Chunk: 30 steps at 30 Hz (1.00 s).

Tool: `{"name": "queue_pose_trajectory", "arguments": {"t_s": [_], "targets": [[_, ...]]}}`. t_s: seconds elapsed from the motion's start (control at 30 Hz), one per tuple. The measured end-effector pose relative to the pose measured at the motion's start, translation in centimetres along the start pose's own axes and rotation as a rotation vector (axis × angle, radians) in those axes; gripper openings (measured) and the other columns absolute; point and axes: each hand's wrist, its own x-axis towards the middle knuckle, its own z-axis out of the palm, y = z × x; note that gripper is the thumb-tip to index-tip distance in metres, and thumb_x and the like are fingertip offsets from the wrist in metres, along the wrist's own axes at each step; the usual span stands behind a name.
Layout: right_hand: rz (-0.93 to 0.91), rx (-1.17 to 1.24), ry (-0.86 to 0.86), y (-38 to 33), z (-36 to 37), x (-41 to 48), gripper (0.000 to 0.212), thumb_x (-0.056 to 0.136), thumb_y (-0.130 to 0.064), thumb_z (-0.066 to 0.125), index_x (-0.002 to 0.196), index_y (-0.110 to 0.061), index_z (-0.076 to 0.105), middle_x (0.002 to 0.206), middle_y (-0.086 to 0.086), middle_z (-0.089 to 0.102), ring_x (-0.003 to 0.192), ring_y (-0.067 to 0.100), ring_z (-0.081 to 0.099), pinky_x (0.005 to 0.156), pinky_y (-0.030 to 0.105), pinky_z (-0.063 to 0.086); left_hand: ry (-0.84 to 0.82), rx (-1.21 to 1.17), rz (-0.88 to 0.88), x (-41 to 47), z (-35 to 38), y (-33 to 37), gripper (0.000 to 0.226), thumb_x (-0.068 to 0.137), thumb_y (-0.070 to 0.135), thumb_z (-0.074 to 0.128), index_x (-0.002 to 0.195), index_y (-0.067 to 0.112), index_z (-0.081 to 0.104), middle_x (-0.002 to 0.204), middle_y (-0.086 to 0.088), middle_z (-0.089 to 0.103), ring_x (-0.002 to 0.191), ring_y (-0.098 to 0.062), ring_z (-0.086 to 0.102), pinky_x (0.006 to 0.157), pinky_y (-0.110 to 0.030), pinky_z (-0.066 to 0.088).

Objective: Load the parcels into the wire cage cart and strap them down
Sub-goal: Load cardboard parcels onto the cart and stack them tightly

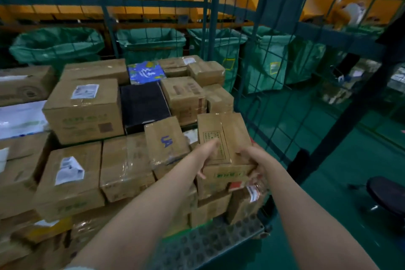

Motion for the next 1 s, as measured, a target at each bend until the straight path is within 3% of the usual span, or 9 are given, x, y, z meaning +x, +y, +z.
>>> {"name": "queue_pose_trajectory", "arguments": {"t_s": [0.1,0.3,0.4,0.57,0.67,0.77,0.83,0.9,1.0], "targets": [[-0.027,0.008,-0.007,-1.5,0.4,3.5,0.028,0.092,-0.021,0.055,0.116,-0.010,0.045,0.110,0.012,0.056,0.106,0.032,0.055,0.097,0.047,0.047,0.037,-0.001,-0.025,3.1,-1.0,2.2,0.064,0.090,0.055,0.044,0.142,0.020,0.031,0.146,-0.012,0.035,0.131,-0.038,0.035,0.103,-0.059,0.035],[0.017,-0.006,-0.053,-3.1,1.3,9.3,0.022,0.085,-0.026,0.060,0.104,-0.018,0.052,0.099,0.011,0.061,0.096,0.032,0.060,0.082,0.049,0.054,0.112,-0.051,-0.110,6.6,-2.0,4.4,0.071,0.090,0.058,0.042,0.146,0.017,0.026,0.148,-0.013,0.032,0.135,-0.039,0.029,0.106,-0.060,0.029],[0.029,-0.050,-0.107,-4.3,1.8,11.9,0.027,0.086,-0.029,0.059,0.110,-0.016,0.051,0.096,0.009,0.063,0.094,0.029,0.061,0.075,0.042,0.053,0.155,-0.075,-0.125,9.1,-2.6,5.3,0.069,0.092,0.057,0.041,0.145,0.015,0.027,0.146,-0.013,0.035,0.134,-0.037,0.031,0.108,-0.055,0.029],[0.047,-0.158,-0.209,-5.6,2.4,15.6,0.027,0.089,-0.029,0.055,0.112,-0.017,0.046,0.092,0.005,0.057,0.095,0.026,0.055,0.082,0.040,0.049,0.274,-0.130,-0.157,13.7,-2.5,5.8,0.071,0.086,0.049,0.055,0.145,0.018,0.030,0.138,-0.012,0.041,0.120,-0.030,0.045,0.089,-0.039,0.040],[0.054,-0.233,-0.263,-6.2,2.8,17.0,0.044,0.088,-0.030,0.058,0.127,-0.015,0.044,0.112,0.011,0.058,0.104,0.030,0.054,0.079,0.041,0.051,0.313,-0.100,-0.194,15.8,-2.2,6.4,0.082,0.082,0.051,0.056,0.148,0.016,0.023,0.144,-0.014,0.035,0.127,-0.031,0.041,0.102,-0.037,0.038],[0.007,-0.238,-0.287,-6.7,3.3,18.7,0.062,0.084,-0.028,0.062,0.138,-0.014,0.035,0.126,0.012,0.053,0.111,0.031,0.053,0.074,0.042,0.052,0.399,-0.003,-0.199,16.0,-1.8,7.7,0.075,0.094,0.046,0.044,0.150,0.006,0.013,0.153,-0.017,0.023,0.138,-0.032,0.027,0.114,-0.039,0.025],[-0.045,-0.227,-0.298,-7.2,3.5,19.2,0.060,0.086,-0.023,0.062,0.139,-0.013,0.037,0.128,0.011,0.053,0.112,0.030,0.052,0.082,0.044,0.051,0.462,0.050,-0.171,16.1,-1.5,8.3,0.073,0.093,0.043,0.047,0.148,0.002,0.020,0.153,-0.018,0.023,0.139,-0.032,0.026,0.115,-0.041,0.023],[-0.096,-0.308,-0.299,-7.4,3.5,19.7,0.051,0.089,-0.023,0.059,0.136,-0.014,0.042,0.129,0.011,0.052,0.109,0.027,0.051,0.087,0.043,0.049,0.504,0.073,-0.136,16.3,-0.9,8.8,0.069,0.090,0.038,0.051,0.144,0.002,0.031,0.149,-0.016,0.033,0.135,-0.031,0.035,0.111,-0.040,0.032],[-0.131,-0.473,-0.286,-7.6,3.8,19.9,0.060,0.093,-0.031,0.055,0.144,-0.012,0.031,0.140,0.012,0.042,0.121,0.029,0.046,0.089,0.039,0.044,0.505,0.041,-0.106,16.8,-0.6,9.0,0.058,0.092,0.032,0.052,0.140,0.003,0.037,0.141,-0.013,0.043,0.128,-0.029,0.045,0.104,-0.034,0.039]]}}
